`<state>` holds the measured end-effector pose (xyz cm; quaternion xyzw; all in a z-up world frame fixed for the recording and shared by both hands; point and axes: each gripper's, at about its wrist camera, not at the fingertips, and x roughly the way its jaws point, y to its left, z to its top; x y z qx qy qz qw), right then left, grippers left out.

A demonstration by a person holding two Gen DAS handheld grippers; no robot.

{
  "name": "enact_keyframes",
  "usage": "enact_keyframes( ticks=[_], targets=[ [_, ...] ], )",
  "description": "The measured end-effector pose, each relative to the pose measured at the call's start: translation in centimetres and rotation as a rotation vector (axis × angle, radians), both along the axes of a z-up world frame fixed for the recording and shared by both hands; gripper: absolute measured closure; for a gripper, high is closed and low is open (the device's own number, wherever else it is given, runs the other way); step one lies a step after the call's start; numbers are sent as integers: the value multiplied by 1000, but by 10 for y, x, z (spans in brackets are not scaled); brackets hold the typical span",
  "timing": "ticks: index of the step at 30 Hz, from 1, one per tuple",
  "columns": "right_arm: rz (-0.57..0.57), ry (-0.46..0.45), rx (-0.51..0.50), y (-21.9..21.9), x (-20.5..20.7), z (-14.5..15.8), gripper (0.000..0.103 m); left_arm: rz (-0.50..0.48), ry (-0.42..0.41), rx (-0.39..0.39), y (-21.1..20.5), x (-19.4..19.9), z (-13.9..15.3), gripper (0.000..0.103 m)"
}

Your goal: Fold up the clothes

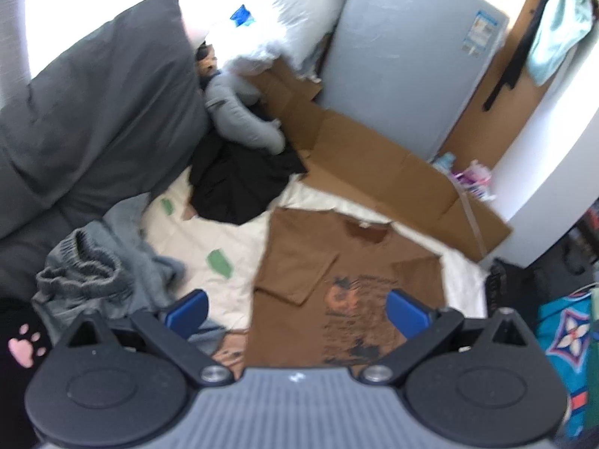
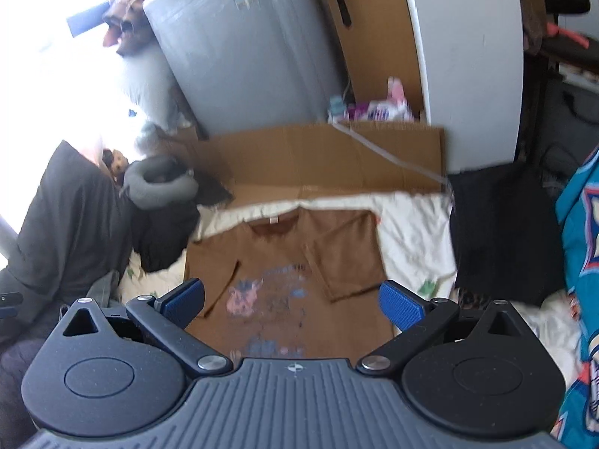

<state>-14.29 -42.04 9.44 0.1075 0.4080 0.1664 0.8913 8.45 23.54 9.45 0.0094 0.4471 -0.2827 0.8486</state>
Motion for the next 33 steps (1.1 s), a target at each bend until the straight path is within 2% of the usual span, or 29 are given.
enact_keyframes(
  ticks=[7, 14, 19, 25, 26, 28, 30, 33],
  targets=[
    [84, 89, -68, -5, 13, -58, 1, 80, 77, 44, 21, -3, -49, 1],
    [147, 189, -108, -12, 22, -120, 3, 90, 163, 70, 21, -6, -99, 3],
    [117, 237, -130, -23, 29, -163, 9, 68, 223, 108, 16, -11, -141, 10],
    [98, 350, -132, -38, 32, -212, 12, 65, 319, 181, 14, -16, -197, 15],
    [117, 358, -146, -36, 32, -218, 13, 65, 330, 186, 15, -17, -205, 17],
    [157, 370, -173, -34, 33, -230, 20, 64, 352, 198, 17, -18, -221, 39],
    [150, 403, -166, -37, 35, -241, 24, 64, 375, 209, 18, -20, -236, 46],
    [131, 428, -160, -42, 35, -254, 32, 64, 409, 226, 21, -22, -260, 51]
  ],
)
